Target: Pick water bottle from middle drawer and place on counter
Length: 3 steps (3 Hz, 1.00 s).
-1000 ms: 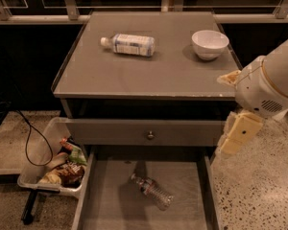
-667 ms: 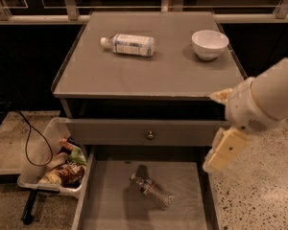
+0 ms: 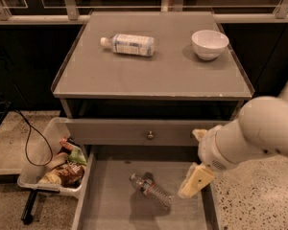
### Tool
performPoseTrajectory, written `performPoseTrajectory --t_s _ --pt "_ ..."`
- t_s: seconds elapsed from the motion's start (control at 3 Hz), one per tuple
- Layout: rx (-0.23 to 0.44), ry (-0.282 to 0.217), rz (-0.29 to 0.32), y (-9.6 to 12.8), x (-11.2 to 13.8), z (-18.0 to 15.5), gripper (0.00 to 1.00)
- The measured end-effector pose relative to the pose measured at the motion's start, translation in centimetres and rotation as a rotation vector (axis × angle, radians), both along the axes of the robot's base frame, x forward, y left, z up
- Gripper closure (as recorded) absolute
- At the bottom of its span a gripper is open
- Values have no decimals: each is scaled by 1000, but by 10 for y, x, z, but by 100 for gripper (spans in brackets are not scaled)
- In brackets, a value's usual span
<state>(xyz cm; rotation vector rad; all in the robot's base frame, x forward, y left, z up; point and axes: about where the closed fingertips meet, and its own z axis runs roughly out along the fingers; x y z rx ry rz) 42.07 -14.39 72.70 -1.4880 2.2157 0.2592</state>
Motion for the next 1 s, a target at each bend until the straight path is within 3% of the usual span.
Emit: performPoseTrajectory --t_s 0.33,1.0 --pt "53 79 -42 3 6 -72 0" --pt "65 89 -24 6 5 -78 0"
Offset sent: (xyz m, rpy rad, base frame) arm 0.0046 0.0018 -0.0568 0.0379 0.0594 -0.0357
